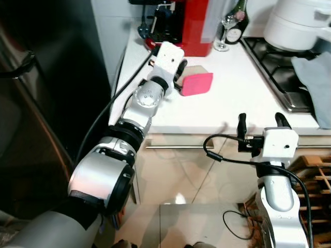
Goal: Restocking fridge
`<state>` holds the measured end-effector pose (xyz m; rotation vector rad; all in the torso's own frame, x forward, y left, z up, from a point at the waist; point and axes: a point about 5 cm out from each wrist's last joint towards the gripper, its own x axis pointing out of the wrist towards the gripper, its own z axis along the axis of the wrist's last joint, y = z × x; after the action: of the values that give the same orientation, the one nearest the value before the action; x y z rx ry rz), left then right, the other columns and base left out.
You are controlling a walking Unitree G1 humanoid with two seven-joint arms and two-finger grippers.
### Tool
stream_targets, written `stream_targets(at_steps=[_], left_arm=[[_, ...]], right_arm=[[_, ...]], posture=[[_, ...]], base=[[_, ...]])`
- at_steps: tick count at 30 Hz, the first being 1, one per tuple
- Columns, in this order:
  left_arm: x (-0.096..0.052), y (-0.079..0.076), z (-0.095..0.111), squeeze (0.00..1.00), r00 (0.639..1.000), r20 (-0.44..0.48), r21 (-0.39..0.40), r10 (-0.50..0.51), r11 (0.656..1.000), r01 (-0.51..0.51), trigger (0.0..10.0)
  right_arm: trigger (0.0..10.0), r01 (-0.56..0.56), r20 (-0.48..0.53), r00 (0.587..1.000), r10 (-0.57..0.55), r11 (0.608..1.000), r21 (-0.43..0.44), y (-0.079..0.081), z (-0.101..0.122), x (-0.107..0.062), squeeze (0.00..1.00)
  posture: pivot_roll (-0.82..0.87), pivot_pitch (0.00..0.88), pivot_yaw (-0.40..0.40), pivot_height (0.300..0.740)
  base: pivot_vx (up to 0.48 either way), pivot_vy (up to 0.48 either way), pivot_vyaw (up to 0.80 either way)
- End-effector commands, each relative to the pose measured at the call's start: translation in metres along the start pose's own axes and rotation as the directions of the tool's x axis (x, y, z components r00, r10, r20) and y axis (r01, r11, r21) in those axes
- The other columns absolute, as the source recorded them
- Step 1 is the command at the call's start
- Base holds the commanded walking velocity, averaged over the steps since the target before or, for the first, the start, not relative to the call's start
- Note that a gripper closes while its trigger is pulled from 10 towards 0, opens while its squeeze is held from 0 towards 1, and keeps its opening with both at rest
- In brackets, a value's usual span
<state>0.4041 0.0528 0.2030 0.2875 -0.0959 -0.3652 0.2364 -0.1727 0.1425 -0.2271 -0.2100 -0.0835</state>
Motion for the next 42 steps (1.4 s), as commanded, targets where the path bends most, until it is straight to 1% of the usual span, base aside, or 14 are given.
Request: stream_targets(at_steps=[1,2,3,5,7,9,12,17,21,24,35,37,40,42], left_arm=[[0.001,0.004,-0.001,0.0,0.999,-0.03,0.019,0.034,0.999,-0.033,10.0],[0.0,0.007,-0.004,0.0,0.997,-0.05,0.034,0.059,0.998,-0.057,10.0],[-0.001,0.011,-0.008,0.0,0.993,-0.069,0.046,0.094,0.995,-0.091,10.0],[-0.003,0.021,-0.012,0.0,0.982,-0.083,0.079,0.17,0.983,-0.164,10.0],[-0.004,0.032,-0.01,0.0,0.967,-0.067,0.067,0.245,0.968,-0.241,10.0],[-0.005,0.04,-0.009,0.0,0.957,-0.061,0.054,0.283,0.959,-0.28,10.0],[-0.006,0.04,-0.011,0.0,0.957,-0.07,0.054,0.281,0.959,-0.277,10.0],[-0.003,0.017,-0.012,0.0,0.981,-0.066,0.054,0.18,0.983,-0.177,10.0],[-0.002,0.014,-0.008,0.0,0.984,-0.043,0.065,0.176,0.983,-0.173,10.0],[0.0,0.019,0.002,0.0,0.982,0.008,0.056,0.188,0.981,-0.188,10.0],[0.002,0.023,0.015,0.0,0.982,0.071,0.02,0.174,0.984,-0.176,10.0],[0.002,0.024,0.017,0.0,0.981,0.081,0.023,0.176,0.984,-0.178,10.0],[0.002,0.03,0.016,0.0,0.978,0.07,0.077,0.198,0.976,-0.203,10.0],[0.001,0.033,0.015,0.0,0.977,0.061,0.085,0.202,0.975,-0.207,10.0]], right_arm=[[10.0,-0.018,-0.01,1.0,0.018,1.0,0.004,-0.001,0.003,-0.003,0.47],[10.0,-0.027,-0.019,0.999,0.027,1.0,0.003,0.0,0.003,-0.004,0.47],[10.0,-0.034,-0.025,0.999,0.034,0.999,0.003,0.001,0.003,-0.005,0.0],[10.0,-0.054,-0.035,0.998,0.054,0.999,0.005,0.003,0.004,-0.006,0.0],[10.0,-0.071,-0.048,0.996,0.072,0.997,0.004,0.004,0.005,-0.008,0.0],[10.0,-0.078,-0.059,0.995,0.078,0.997,0.004,0.005,0.004,-0.009,0.0],[10.0,-0.085,-0.066,0.994,0.085,0.996,0.007,0.006,0.003,-0.009,0.0],[10.0,-0.102,-0.085,0.991,0.104,0.995,0.022,0.013,0.002,-0.01,0.0],[10.0,-0.106,-0.087,0.99,0.107,0.994,0.022,0.014,0.002,-0.01,0.0],[10.0,-0.107,-0.093,0.99,0.109,0.994,0.02,0.013,-0.001,-0.009,0.0],[10.0,-0.132,-0.086,0.987,0.133,0.991,0.025,0.018,-0.002,-0.004,0.0],[10.0,-0.133,-0.089,0.987,0.135,0.991,0.025,0.019,-0.002,-0.005,0.0],[10.0,-0.137,-0.094,0.986,0.138,0.99,0.026,0.02,-0.004,-0.006,0.0],[10.0,-0.137,-0.093,0.986,0.14,0.99,0.028,0.021,-0.004,-0.006,0.0]], posture=[[-0.22,0.087,-0.042,0.74],[-0.22,0.087,-0.042,0.74],[-0.23,0.09,-0.048,0.74],[-0.23,0.09,-0.048,0.74],[-0.23,0.091,-0.054,0.74],[-0.22,0.092,-0.055,0.74],[-0.22,0.092,-0.052,0.74],[-0.21,0.091,-0.041,0.74],[-0.2,0.088,-0.04,0.74],[-0.19,0.084,-0.043,0.74],[-0.17,0.077,-0.046,0.74],[-0.17,0.078,-0.045,0.74],[-0.17,0.076,-0.044,0.74],[-0.17,0.073,-0.042,0.74]], base=[[0.0,0.0,0.0],[0.0,0.0,0.0],[0.0,0.0,0.0],[0.0,0.0,0.0],[0.0,0.0,0.0],[0.0,0.0,0.0],[0.0,0.0,0.0],[0.0,0.0,0.0],[0.0,0.0,0.0],[0.0,0.0,0.0],[0.0,0.0,0.0],[0.0,0.0,0.0],[0.0,0.0,0.0],[0.0,0.0,0.0]])
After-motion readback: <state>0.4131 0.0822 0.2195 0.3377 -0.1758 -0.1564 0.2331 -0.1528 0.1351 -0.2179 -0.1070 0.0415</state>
